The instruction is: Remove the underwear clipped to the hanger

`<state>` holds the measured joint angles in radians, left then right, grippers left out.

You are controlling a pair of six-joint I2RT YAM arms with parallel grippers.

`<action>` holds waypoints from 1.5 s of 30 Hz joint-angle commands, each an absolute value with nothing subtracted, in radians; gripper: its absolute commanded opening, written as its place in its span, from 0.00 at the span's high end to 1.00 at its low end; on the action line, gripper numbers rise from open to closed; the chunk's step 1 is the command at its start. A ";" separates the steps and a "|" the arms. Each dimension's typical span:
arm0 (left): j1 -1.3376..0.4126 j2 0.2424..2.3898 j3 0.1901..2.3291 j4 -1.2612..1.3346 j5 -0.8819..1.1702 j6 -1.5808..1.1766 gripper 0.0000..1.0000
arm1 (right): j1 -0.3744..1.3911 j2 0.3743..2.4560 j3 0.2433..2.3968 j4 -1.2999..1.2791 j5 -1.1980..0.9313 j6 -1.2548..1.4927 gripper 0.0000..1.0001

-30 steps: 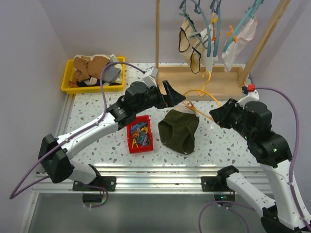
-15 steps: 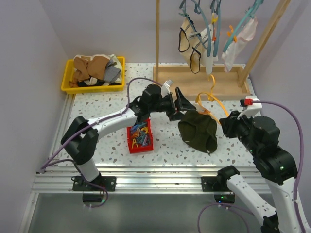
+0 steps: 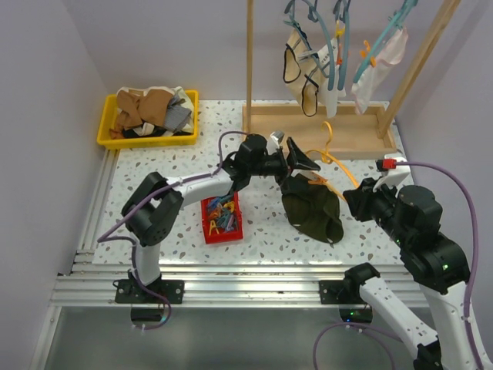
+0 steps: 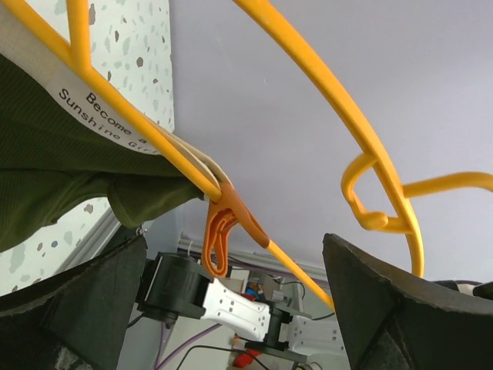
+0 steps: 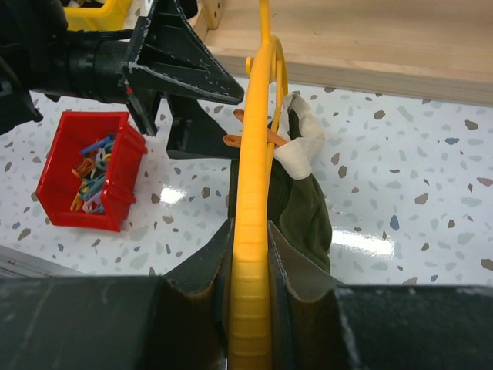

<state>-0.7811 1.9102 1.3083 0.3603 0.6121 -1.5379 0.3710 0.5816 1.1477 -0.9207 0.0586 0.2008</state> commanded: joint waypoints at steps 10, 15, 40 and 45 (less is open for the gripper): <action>-0.807 2.032 1.411 0.479 0.663 -1.660 0.03 | 0.370 0.572 1.150 -0.864 0.026 0.179 1.00; -0.816 2.031 1.402 0.514 0.669 -1.672 0.20 | 0.368 0.577 1.144 -0.862 0.049 0.176 1.00; -0.816 1.956 1.224 0.710 0.687 -1.733 1.00 | 0.370 0.601 1.103 -0.862 0.152 0.207 1.00; -0.808 1.878 1.221 0.605 0.698 -1.588 1.00 | 0.370 0.615 1.074 -0.877 0.236 0.265 1.00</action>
<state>-0.8127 1.9816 1.2125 0.6201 0.6628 -1.6974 0.3710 0.6006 1.0885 -0.9192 0.1520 0.2218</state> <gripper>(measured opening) 0.246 0.199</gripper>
